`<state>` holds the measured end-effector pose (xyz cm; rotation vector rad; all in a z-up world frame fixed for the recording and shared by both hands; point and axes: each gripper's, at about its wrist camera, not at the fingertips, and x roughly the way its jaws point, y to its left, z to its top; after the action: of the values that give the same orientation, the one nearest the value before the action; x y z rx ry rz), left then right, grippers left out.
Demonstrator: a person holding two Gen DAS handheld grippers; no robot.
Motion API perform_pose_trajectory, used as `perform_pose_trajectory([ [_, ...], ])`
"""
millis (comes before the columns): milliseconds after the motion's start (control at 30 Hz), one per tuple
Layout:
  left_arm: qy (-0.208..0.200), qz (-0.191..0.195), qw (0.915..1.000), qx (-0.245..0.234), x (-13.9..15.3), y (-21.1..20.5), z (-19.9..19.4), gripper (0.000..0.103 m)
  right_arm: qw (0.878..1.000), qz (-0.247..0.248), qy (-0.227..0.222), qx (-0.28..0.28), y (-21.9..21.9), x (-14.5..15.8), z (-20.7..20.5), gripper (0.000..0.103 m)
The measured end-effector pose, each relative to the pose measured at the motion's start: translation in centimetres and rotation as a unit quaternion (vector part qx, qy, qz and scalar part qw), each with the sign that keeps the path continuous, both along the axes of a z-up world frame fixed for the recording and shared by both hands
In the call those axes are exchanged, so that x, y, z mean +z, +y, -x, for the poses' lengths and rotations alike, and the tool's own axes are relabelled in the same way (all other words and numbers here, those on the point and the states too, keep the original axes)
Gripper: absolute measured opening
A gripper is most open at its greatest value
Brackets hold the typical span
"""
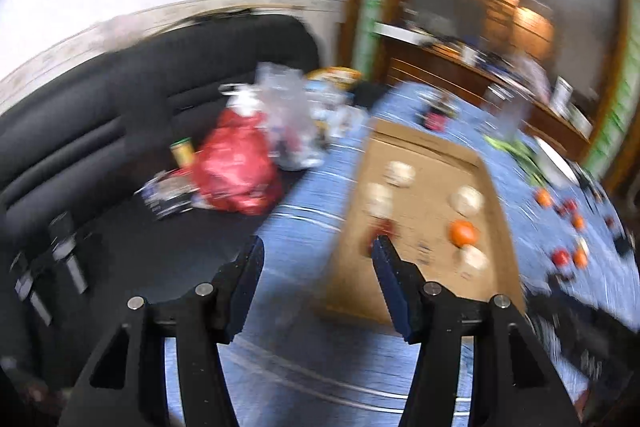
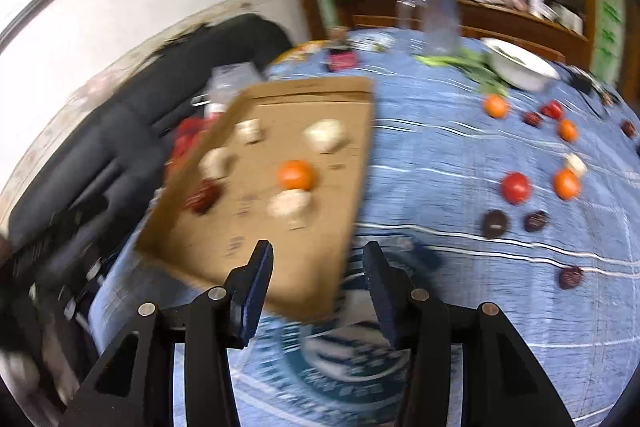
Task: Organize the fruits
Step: 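Release the red date into the tray with the left gripper while the right releases the block, then withdraw both open grippers from the tray toward the remaining fruit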
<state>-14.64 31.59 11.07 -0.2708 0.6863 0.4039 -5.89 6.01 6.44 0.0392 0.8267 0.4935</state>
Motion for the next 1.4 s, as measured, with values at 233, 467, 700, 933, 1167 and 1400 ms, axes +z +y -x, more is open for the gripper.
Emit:
perform_pose_trajectory([
  [233,-0.011,0.015,0.9993,0.033,1.5,0.2,2.2,0.057,0.999,-0.017,-0.025,0.012,-1.3,1.2,1.5,0.051],
  [467,-0.017,-0.004,0.9952,-0.096,2.7,-11.0,-0.3,0.079,0.994,-0.047,0.003,-0.096,-10.2,0.7,1.0,0.051],
  [700,-0.014,-0.045,0.9807,-0.190,2.2,-20.3,0.0,0.087,0.982,-0.063,0.018,-0.179,-17.3,-0.4,1.8,0.051],
  [933,-0.016,-0.142,0.9690,-0.201,1.8,-24.3,1.5,0.087,0.977,-0.074,0.032,-0.199,-19.3,-1.4,2.3,0.051],
  [1167,-0.015,-0.148,0.9678,-0.204,1.6,-24.4,1.6,0.087,0.980,-0.061,0.027,-0.185,-18.4,-1.6,2.7,0.051],
  [1400,-0.009,-0.130,0.9686,-0.212,1.1,-24.1,1.4,0.087,0.980,-0.058,0.030,-0.188,-18.2,-1.9,2.5,0.051],
])
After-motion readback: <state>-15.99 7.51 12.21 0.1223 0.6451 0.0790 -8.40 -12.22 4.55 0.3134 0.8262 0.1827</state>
